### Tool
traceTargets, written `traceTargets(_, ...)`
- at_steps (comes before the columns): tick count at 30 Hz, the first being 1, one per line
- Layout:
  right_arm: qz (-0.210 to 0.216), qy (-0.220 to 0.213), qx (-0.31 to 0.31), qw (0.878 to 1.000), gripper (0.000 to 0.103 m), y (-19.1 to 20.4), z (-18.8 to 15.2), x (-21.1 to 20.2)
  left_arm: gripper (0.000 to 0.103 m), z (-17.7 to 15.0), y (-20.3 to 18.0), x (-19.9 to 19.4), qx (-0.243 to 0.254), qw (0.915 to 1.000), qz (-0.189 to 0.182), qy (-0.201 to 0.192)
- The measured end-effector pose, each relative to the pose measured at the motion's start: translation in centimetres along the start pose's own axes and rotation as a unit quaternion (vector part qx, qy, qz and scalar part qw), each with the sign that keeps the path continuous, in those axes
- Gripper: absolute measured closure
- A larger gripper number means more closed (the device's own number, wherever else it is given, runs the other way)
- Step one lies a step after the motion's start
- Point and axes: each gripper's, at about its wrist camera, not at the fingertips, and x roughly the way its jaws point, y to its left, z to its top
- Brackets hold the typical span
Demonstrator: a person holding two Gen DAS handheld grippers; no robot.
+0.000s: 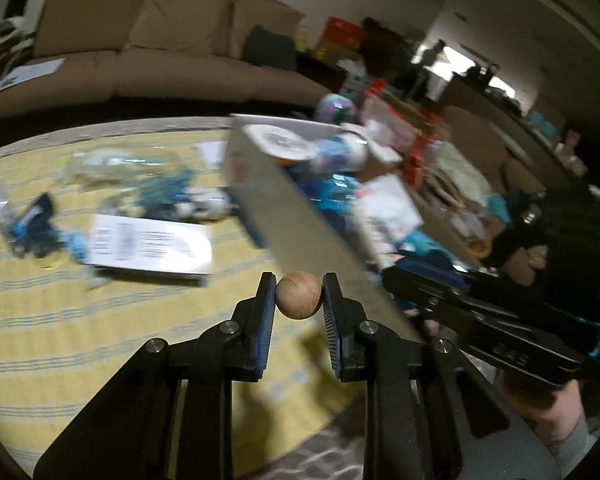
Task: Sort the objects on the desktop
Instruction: 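Carry the egg and blue packet over the box and open both tools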
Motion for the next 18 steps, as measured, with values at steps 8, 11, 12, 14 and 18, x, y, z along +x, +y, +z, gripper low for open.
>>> traceTargets(8,-0.027,0.001,0.075,0.997,0.081,-8.9,0.5,-2.3,0.081,1.9,-4.5,5.9,-0.002,0.9994,-0.015,0.031)
traceTargets(11,-0.028,0.006,0.089,0.996,0.081,-11.4,2.1,-1.7,0.081,2.9,-5.5,8.2,0.010,0.9991,-0.001,0.041)
traceTargets(12,-0.028,0.009,0.093,0.995,0.081,-12.2,2.6,-1.4,0.081,3.2,-5.8,9.0,0.014,0.9989,0.004,0.045)
traceTargets(14,-0.025,0.020,0.099,0.995,0.081,-13.5,3.6,-0.3,0.081,3.6,-5.8,10.4,0.017,0.9985,0.010,0.052)
traceTargets(18,-0.019,0.041,0.112,0.993,0.081,-15.0,4.5,1.9,0.081,4.2,-5.5,12.8,0.019,0.9974,0.024,0.065)
